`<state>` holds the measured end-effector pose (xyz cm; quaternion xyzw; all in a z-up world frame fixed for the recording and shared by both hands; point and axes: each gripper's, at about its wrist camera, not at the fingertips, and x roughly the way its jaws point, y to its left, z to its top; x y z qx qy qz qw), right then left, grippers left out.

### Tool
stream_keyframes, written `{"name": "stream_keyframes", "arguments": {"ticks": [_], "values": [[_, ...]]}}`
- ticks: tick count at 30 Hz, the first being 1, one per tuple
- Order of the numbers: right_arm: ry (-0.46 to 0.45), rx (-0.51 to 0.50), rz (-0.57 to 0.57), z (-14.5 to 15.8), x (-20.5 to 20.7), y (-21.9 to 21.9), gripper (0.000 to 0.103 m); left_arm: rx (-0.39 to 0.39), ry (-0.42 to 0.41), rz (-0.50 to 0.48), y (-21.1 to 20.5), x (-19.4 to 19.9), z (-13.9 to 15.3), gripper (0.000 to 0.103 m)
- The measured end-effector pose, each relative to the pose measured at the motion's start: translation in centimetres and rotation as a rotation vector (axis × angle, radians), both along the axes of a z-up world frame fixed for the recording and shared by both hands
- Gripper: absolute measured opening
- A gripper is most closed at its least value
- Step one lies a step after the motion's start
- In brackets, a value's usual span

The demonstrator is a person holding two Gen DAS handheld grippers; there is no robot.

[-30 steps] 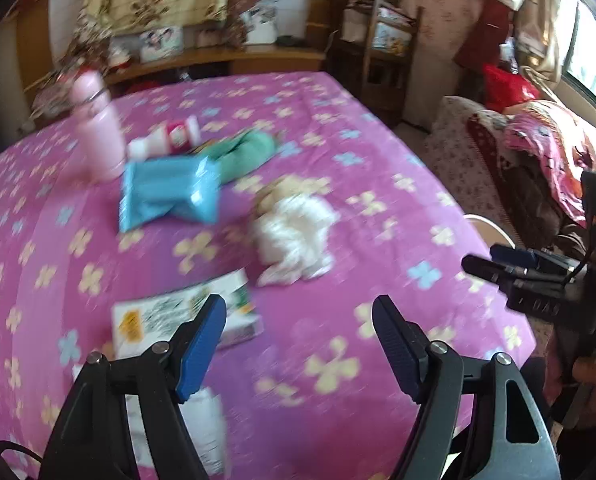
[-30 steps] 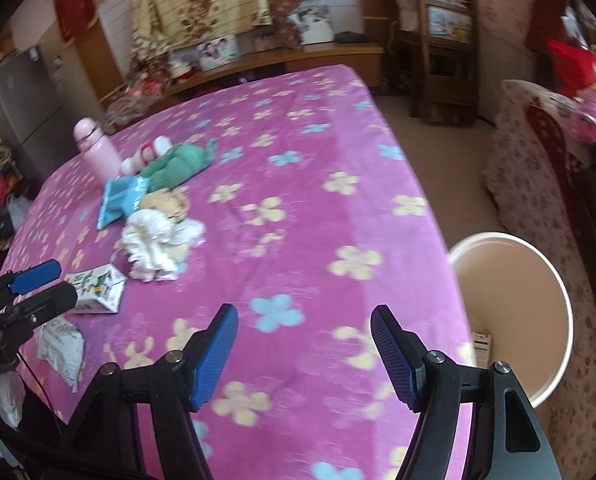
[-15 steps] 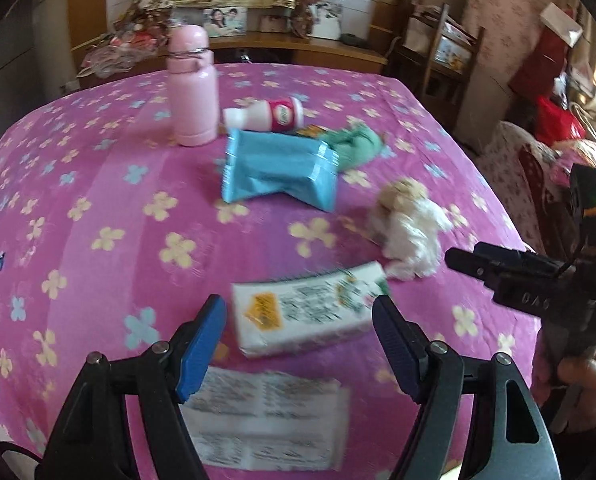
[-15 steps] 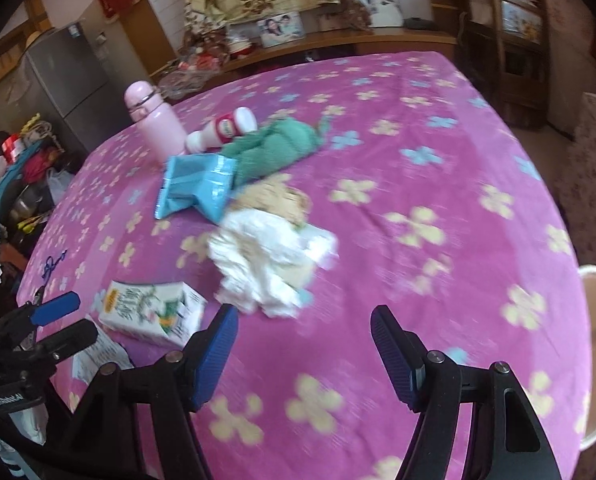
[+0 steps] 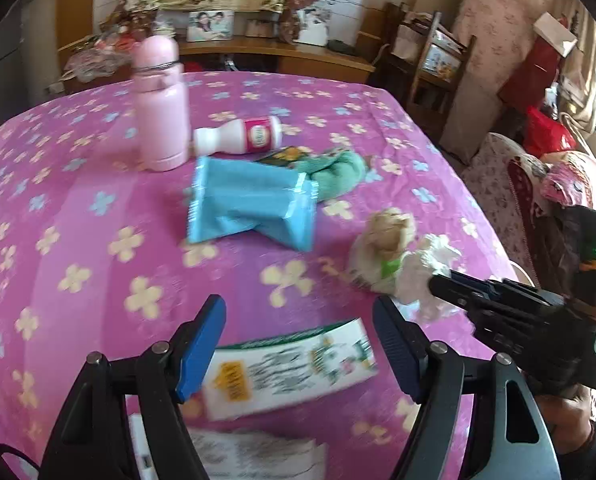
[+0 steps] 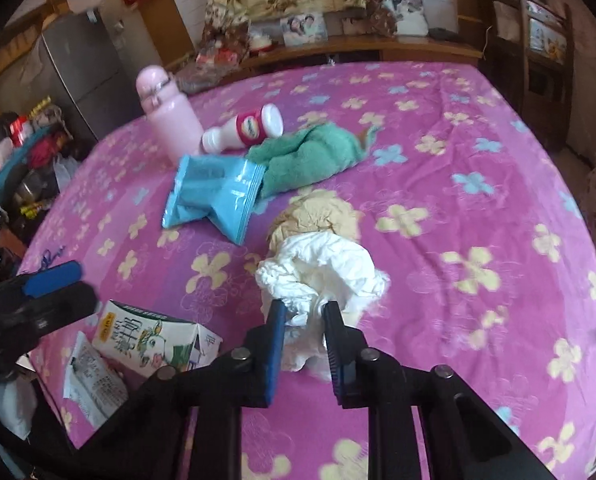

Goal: Collect trash
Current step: 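Grasp the crumpled beige paper with the left gripper while the right gripper grasps white tissue, then carry the paper and tissue over the white bucket and open both grippers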

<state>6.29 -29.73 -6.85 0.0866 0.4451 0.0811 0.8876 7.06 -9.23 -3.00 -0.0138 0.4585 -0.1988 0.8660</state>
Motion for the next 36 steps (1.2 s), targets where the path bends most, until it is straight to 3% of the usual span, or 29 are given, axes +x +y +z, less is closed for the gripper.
{"name": "stream_keyframes", "arguments": {"ticks": [6, 10, 14, 15, 17, 20, 26, 36], "values": [[-0.013, -0.003, -0.061, 1.4, -2.5, -4.5, 0.020, -0.026, -0.001, -0.057, -4.2, 1.8, -0.1, 0.076], [0.000, -0.003, -0.099, 1.2, -3.5, -7.0, 0.020, -0.007, -0.005, -0.078, -7.6, 4.0, -0.2, 0.076], [0.007, 0.002, -0.109, 0.9, -4.0, -8.0, 0.020, 0.028, 0.041, -0.101, -10.6, 6.3, -1.8, 0.075], [0.007, 0.005, -0.110, 0.8, -4.1, -8.1, 0.020, 0.047, 0.062, -0.119, -11.5, 6.7, -2.5, 0.071], [0.011, 0.017, -0.111, 0.6, -4.3, -8.4, 0.020, 0.089, 0.095, -0.138, -12.5, 7.2, -3.5, 0.029], [0.012, 0.023, -0.112, 0.3, -4.5, -8.7, 0.020, 0.076, 0.101, -0.146, -12.5, 7.2, -4.0, 0.025], [0.003, 0.031, -0.118, 0.4, -5.0, -8.8, 0.020, 0.044, 0.047, -0.143, -11.1, 5.8, -2.0, 0.024], [-0.009, 0.025, -0.112, 1.3, -5.9, -7.5, 0.020, 0.140, -0.076, -0.103, -7.9, 1.7, 1.4, 0.024]]}}
